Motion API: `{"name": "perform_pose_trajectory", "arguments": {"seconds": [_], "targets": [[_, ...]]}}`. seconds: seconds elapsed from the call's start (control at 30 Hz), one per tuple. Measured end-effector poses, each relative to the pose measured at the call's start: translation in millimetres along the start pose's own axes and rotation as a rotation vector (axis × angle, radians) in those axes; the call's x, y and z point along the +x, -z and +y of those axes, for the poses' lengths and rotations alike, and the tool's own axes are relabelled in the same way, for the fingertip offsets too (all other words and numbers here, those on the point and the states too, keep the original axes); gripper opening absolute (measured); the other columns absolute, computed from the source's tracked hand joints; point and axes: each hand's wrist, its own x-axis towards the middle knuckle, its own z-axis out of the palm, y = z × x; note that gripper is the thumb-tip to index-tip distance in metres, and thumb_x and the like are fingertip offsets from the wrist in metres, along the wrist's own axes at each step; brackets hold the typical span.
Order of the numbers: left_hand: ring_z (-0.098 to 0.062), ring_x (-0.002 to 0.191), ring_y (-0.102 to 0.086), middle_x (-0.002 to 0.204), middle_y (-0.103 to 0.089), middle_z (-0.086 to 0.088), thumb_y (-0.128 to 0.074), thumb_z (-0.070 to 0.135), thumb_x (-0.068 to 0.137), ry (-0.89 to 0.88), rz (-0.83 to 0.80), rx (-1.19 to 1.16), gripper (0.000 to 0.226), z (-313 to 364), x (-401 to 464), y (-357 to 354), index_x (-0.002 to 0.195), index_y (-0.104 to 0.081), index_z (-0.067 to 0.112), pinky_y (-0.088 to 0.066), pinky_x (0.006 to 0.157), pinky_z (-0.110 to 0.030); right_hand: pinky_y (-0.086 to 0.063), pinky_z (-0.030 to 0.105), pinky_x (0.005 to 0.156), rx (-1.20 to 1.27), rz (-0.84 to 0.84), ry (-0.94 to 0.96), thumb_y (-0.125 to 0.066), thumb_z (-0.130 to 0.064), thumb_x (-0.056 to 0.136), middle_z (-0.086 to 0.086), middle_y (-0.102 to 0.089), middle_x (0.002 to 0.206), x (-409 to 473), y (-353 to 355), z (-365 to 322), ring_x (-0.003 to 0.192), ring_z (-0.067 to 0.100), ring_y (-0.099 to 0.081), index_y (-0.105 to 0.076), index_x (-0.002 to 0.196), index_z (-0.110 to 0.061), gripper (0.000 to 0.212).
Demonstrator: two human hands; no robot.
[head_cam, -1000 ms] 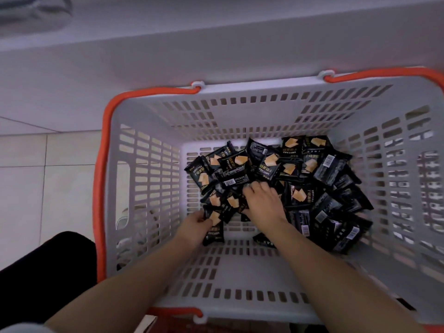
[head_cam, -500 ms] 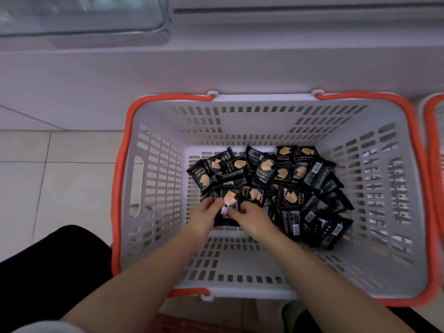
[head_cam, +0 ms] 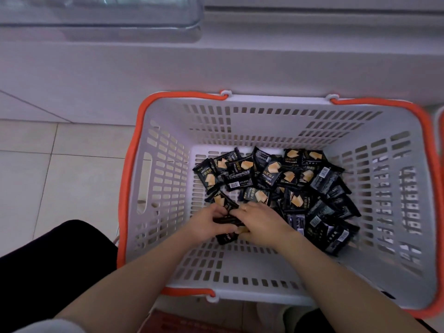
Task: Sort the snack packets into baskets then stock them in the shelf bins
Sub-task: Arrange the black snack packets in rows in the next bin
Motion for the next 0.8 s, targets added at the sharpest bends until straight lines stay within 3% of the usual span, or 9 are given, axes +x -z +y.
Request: {"name": "perform_pose_trajectory", "arguments": {"seconds": [0.07,0.13,0.2,0.27,0.3,0.37,0.53,0.67,0.8], "targets": [[-0.011,0.09,-0.062,0.101,-0.065,0.002,-0.066,0.033,0.083,0.05,0.089,-0.094,0.02,-1.2,8.0,-3.7,0.096,-0.058,0.02,-0.049,0.074,-0.018,-0.043,0.036,0.089,0.062,-0.018,-0.081,-0.059,-0.034,0.086,0.004,-0.053,0.12,-2.7,-1.7,6.2,0.111,0.023,-0.051,-0.047,0.125,-0.019,0.044],[-0.009,0.084,-0.06,0.104,-0.063,0.002,-0.059,0.038,0.088,0.097,0.282,-0.092,0.031,-1.0,18.8,-4.6,0.109,-0.057,0.015,-0.046,0.063,-0.016,-0.048,0.034,0.077,0.258,-0.038,-0.258,-0.06,-0.033,0.086,0.006,-0.053,0.114,-7.6,-3.7,14.9,0.1,0.024,-0.055,-0.047,0.12,-0.016,0.04],[-0.007,0.076,-0.056,0.106,-0.058,0.0,-0.058,0.029,0.091,0.125,0.451,0.01,0.036,3.2,25.7,-2.5,0.12,-0.052,0.009,-0.045,0.053,-0.012,-0.048,0.032,0.074,0.543,-0.02,-0.445,-0.06,-0.03,0.087,0.008,-0.054,0.11,-12.2,-5.5,25.4,0.096,0.024,-0.056,-0.046,0.121,-0.012,0.041],[-0.018,0.097,-0.055,0.124,-0.048,-0.007,-0.055,0.016,0.091,0.031,0.51,0.465,0.037,1.0,33.1,-0.7,0.127,-0.047,0.009,-0.05,0.079,-0.022,-0.043,0.026,0.063,0.789,0.006,-0.593,-0.056,-0.027,0.09,0.007,-0.055,0.102,-15.7,-6.0,34.8,0.085,0.019,-0.054,-0.045,0.124,-0.009,0.04],[-0.023,0.112,-0.048,0.131,-0.043,-0.008,-0.054,0.013,0.09,-0.072,0.474,0.751,0.041,-0.2,36.9,-1.7,0.131,-0.045,0.012,-0.044,0.094,-0.029,-0.04,0.024,0.059,0.894,0.03,-0.655,-0.055,-0.026,0.091,0.007,-0.056,0.098,-17.2,-5.3,38.5,0.08,0.017,-0.052,-0.047,0.121,-0.01,0.035],[-0.025,0.129,-0.033,0.142,-0.034,-0.006,-0.056,0.012,0.088,-0.273,0.306,1.18,0.052,-2.4,45.5,-3.9,0.136,-0.038,0.016,-0.031,0.105,-0.036,-0.039,0.022,0.06,1.08,0.103,-0.757,-0.054,-0.025,0.091,0.003,-0.057,0.097,-20.3,-3.2,45.0,0.08,0.015,-0.051,-0.051,0.115,-0.012,0.028],[-0.03,0.136,-0.024,0.147,-0.026,-0.012,-0.049,0.009,0.09,-0.463,0.044,1.642,0.056,-3.3,64.4,-8.4,0.141,-0.027,0.008,-0.021,0.111,-0.039,-0.041,0.023,0.062,1.377,0.202,-0.892,-0.053,-0.023,0.093,-0.008,-0.055,0.093,-33.1,5.3,49.4,0.08,0.007,-0.052,-0.052,0.108,-0.02,0.016],[-0.025,0.127,-0.037,0.139,-0.038,-0.007,-0.056,0.029,0.09,-0.381,0.045,1.441,0.058,10.8,56.7,-9.3,0.139,-0.031,0.012,-0.03,0.105,-0.035,-0.044,0.025,0.066,1.372,0.216,-0.858,-0.057,-0.019,0.09,-0.001,-0.057,0.106,-49.0,19.6,40.1,0.092,0.014,-0.056,-0.052,0.118,-0.019,0.029],[-0.005,0.079,-0.057,0.106,-0.06,0.003,-0.063,0.049,0.081,-0.181,0.122,0.478,0.045,50.3,21.7,-7.4,0.115,-0.051,0.022,-0.047,0.071,-0.02,-0.041,0.028,0.079,1.276,0.373,-0.822,-0.063,-0.017,0.085,-0.001,-0.055,0.109,-61.0,39.5,21.1,0.1,0.017,-0.054,-0.044,0.117,-0.018,0.037]]}}
